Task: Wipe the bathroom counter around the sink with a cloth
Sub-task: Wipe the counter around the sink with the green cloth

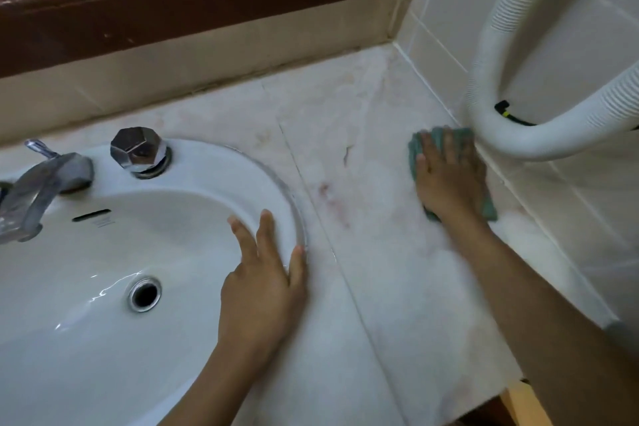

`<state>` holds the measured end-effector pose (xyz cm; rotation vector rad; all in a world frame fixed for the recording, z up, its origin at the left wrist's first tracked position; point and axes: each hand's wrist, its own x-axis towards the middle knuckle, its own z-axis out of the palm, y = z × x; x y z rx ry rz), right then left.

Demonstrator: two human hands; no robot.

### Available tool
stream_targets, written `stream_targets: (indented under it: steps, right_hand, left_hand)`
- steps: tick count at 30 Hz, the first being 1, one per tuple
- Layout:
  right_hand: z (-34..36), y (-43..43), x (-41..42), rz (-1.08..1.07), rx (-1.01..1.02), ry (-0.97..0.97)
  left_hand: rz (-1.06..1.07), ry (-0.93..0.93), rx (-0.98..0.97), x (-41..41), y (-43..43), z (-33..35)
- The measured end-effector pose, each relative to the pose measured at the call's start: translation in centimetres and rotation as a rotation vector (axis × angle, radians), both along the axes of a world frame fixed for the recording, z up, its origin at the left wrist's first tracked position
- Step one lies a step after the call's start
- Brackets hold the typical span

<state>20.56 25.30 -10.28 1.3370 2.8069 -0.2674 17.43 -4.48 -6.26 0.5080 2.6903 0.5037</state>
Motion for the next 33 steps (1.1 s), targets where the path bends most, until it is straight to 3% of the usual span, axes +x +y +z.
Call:
stream_targets:
  steps: [4, 7, 10, 15, 19, 21, 24, 26, 30, 33]
  right_hand:
    - [0.0, -0.1, -9.2, 0.106, -0.008, 0.028]
    - [0.1, -3.7, -11.1, 0.252, -0.073, 0.067]
    - [0.0, -9.8, -7.1, 0.266, -0.102, 0.148]
    - [0.9, -18.4, 8.5, 0.36, -0.074, 0.144]
    - [0.6, -9.4, 13.2, 0.026, 0.011, 0.02]
    - [0.6, -5.3, 11.8, -0.117, -0.012, 0.001]
    - [0.4, -5.7, 8.6, -0.186, -0.04, 0.046]
    - [0.2, -10.0, 7.7, -0.095, -0.008, 0.084]
    - [0.6, -21.0, 12.2, 0.358, -0.025, 0.146]
    - [0.8, -18.4, 17.3, 0.388, -0.028, 0.098]
  left_hand:
    - [-0.006, 0.009, 0.023, 0.1, 0.0, -0.1]
    - [0.015, 0.005, 0.041, 0.2, 0.0, 0.1]
    - [0.022, 0.018, 0.054, 0.5, -0.1, 0.3]
    - [0.012, 0.038, 0.074, 0.6, -0.3, 0.5]
    - [0.02, 0.045, 0.069, 0.6, -0.1, 0.4]
    - [0.03, 0.05, 0.068, 0.6, 0.0, 0.4]
    - [0.037, 0.069, 0.074, 0.8, 0.0, 0.4]
    - [0.044, 0.078, 0.081, 0.8, 0.0, 0.1]
    - [0.044, 0.098, 0.122, 0.6, -0.4, -0.6]
    - [0.054, 0.074, 0.18, 0.6, -1.1, -0.8]
